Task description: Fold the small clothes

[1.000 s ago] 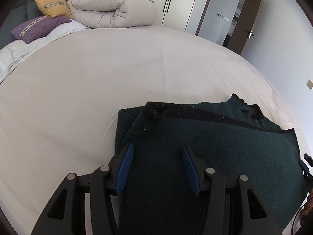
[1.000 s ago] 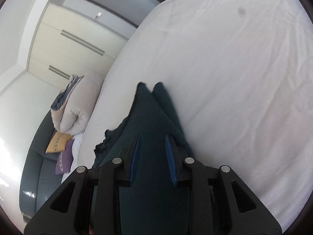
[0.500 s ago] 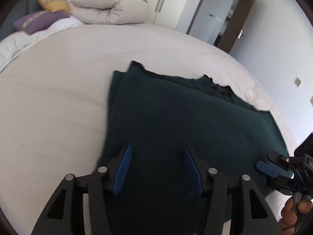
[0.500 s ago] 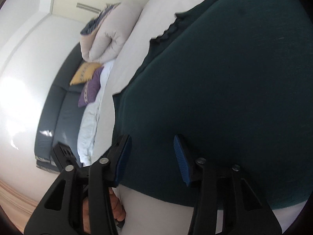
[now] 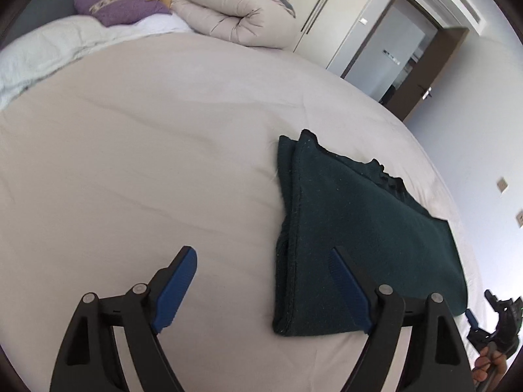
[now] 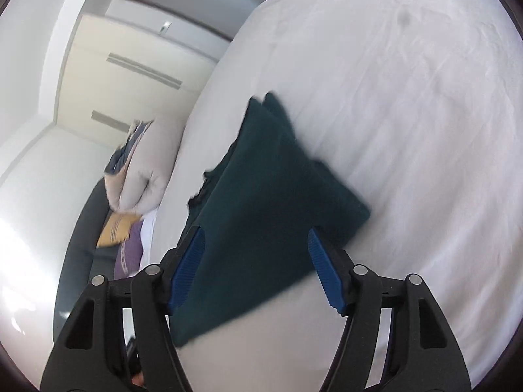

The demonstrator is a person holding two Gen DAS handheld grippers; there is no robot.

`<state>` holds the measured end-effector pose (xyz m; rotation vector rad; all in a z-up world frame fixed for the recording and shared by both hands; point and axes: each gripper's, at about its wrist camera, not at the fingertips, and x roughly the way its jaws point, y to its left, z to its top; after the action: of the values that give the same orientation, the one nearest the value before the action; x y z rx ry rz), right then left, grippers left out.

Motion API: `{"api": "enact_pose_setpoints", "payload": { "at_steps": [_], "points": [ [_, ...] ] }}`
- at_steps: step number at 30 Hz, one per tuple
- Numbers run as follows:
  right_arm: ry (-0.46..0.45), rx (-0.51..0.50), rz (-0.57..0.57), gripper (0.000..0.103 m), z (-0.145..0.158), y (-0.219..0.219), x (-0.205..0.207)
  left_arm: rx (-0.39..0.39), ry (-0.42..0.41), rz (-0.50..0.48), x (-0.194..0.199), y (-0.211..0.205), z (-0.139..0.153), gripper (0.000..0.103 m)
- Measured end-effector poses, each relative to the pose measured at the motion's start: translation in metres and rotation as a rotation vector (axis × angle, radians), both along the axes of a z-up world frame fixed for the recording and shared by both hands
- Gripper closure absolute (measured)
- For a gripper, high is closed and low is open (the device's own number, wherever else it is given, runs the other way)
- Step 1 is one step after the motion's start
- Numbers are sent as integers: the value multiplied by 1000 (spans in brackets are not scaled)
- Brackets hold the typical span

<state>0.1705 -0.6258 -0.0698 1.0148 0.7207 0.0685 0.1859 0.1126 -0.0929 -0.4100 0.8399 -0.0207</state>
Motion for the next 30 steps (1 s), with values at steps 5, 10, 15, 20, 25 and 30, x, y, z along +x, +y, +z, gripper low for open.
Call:
{"api": "enact_pose_setpoints", "payload": {
  "at_steps": [5,10,15,20,25,30],
  "points": [
    [-15,-44,130,38,14,48,2,90,-23,-34,-5,-14,18,19],
    [-43,-72,200,38,47,61,-14,127,-11,-52,-1,-20,19,19],
    [-43,-66,248,38,55,74,-11,132,15,-74,11,-24,11,19],
    [-42,-58,310,38,55,95,6,116,51,-111,28,-31,-2,19],
    [-51,-56,380,38,53,116,32,-109,131,-148,48,-26,-26,21],
    [-54,-57,438,38,50,131,54,-251,177,-175,61,-17,-36,21]
  ]
}}
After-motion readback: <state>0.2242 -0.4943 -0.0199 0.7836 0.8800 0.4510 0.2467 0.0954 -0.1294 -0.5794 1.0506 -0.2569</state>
